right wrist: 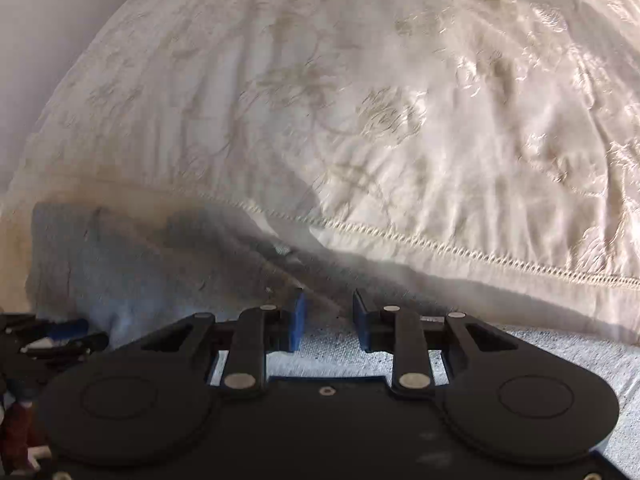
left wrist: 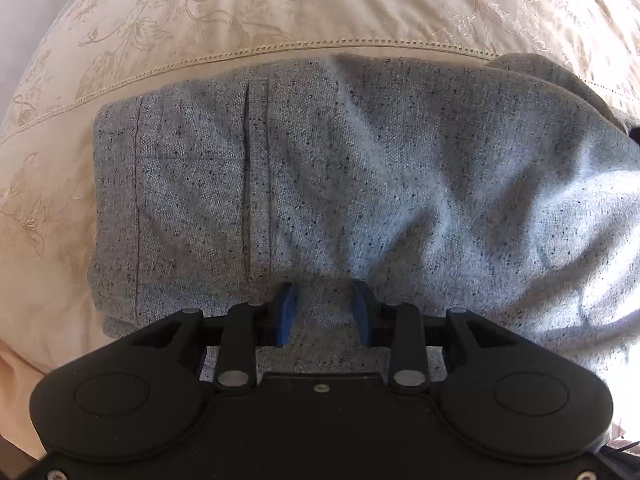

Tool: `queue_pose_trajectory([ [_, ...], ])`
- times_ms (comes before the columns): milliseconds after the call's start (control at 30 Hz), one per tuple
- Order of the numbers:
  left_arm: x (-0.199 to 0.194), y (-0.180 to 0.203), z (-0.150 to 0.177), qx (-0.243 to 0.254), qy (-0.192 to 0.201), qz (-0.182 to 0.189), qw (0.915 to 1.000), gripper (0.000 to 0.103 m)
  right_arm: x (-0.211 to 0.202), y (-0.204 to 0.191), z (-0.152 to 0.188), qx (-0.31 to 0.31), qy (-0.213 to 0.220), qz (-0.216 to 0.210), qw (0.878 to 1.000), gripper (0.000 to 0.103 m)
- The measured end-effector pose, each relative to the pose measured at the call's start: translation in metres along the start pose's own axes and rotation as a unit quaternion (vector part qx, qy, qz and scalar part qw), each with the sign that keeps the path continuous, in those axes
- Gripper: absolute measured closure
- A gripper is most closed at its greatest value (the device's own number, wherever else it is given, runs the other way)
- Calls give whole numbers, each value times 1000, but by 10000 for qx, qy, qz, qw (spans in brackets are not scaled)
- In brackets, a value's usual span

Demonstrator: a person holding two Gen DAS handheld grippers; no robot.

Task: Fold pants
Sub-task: 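Press and smooth the folded trousers with both open tools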

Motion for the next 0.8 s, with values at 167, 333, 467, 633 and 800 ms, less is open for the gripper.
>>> queue_pose_trajectory([
  [167, 4, 0, -2, -324, -143, 55, 9994, 60, 14, -27, 59, -518, -671, -273, 9960, 73],
  [333, 4, 0, -6, -450, -194, 69, 9988, 60, -7, -37, 66, -736, -286, -119, 9968, 74],
  [467, 1, 2, 5, -621, -62, 126, 9980, 60, -48, -38, 17, -657, 547, -278, 9959, 73],
  [633, 0, -4, 25, -761, 53, 184, 9969, 59, -24, -38, -48, -739, 601, -308, 9950, 68],
  [800, -2, -8, 36, -770, 75, 228, 9967, 59, 26, -42, -68, -539, -27, -566, 9969, 65],
])
Point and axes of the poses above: each gripper's, at about its wrist camera, not at the fingertips, and x roughly the way its jaws point, y to its right, z to its underside, the point moved 5 cm from there along x, roughly the way its jaws point, and after that the axes turned 3 degrees about -y, right-handed, at the moved point
